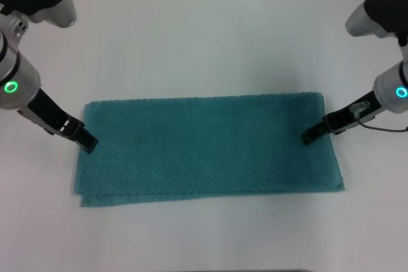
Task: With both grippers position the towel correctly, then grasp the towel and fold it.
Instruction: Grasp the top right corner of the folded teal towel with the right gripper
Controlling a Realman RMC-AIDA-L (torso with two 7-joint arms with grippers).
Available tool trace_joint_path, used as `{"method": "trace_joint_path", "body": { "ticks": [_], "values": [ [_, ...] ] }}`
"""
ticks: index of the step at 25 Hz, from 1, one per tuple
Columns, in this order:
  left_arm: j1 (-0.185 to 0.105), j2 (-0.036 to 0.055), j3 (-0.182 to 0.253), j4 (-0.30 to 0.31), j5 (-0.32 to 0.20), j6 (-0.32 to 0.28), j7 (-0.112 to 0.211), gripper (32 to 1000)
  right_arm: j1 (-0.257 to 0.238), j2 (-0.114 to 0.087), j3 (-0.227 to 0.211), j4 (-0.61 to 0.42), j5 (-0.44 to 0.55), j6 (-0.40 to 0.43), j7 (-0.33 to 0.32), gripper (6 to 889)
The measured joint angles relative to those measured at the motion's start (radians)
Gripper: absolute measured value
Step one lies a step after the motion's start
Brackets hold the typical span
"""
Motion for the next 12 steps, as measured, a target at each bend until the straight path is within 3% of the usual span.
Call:
{"method": "trace_joint_path", "body": {
  "ticks": [12],
  "values": [
    [-0.002, 0.0, -0.002, -0.011, 0.0, 0.0, 0.009, 876, 0.005, 0.01, 0.0, 0.0, -0.003, -0.009, -0.01, 821]
  ]
}}
